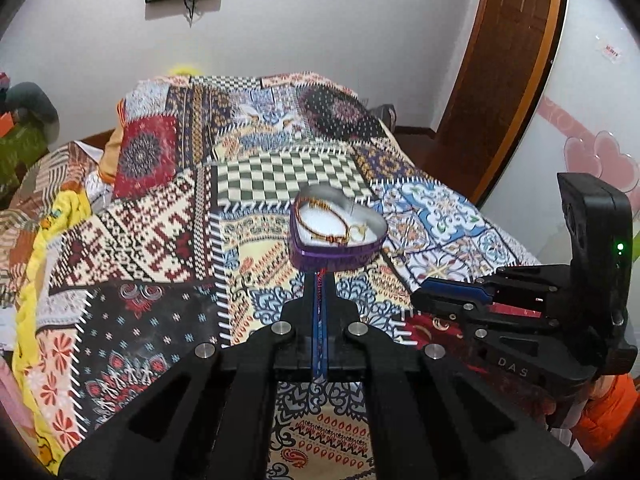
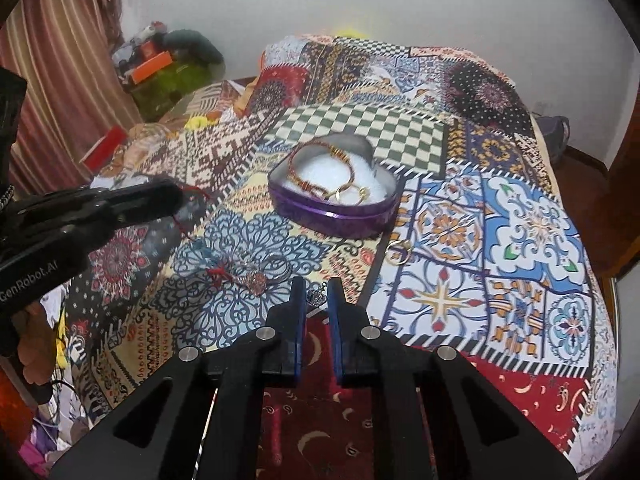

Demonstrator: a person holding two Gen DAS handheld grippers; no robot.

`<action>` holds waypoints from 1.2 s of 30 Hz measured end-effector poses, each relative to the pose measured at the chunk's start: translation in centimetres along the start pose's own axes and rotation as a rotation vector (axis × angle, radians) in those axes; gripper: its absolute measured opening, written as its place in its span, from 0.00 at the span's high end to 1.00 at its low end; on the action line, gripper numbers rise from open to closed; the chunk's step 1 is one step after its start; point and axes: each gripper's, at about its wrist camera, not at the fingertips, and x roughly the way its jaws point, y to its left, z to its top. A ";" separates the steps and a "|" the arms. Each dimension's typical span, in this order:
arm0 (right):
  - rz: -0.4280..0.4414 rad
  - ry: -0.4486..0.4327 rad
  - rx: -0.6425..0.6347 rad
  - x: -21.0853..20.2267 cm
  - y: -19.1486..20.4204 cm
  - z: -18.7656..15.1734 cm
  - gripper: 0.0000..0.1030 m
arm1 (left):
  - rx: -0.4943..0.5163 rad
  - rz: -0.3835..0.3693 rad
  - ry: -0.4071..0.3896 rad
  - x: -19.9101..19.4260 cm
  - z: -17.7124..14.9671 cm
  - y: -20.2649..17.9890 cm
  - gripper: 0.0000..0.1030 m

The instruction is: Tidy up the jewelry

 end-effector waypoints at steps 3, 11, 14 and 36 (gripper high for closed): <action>-0.008 -0.025 0.007 -0.8 -0.3 0.4 0.91 | 0.003 0.005 -0.021 -0.6 0.5 -0.1 1.00; -0.036 -0.084 0.014 -2.3 -1.0 1.6 0.91 | 0.014 0.009 -0.067 -1.4 2.2 -0.2 1.00; -0.044 -0.106 0.015 -2.7 -1.2 2.1 0.91 | 0.022 0.010 -0.086 -1.4 2.9 -0.4 1.00; -0.047 -0.189 0.005 -1.7 -2.1 6.2 0.91 | 0.067 -0.050 -0.161 1.4 7.9 -1.9 1.00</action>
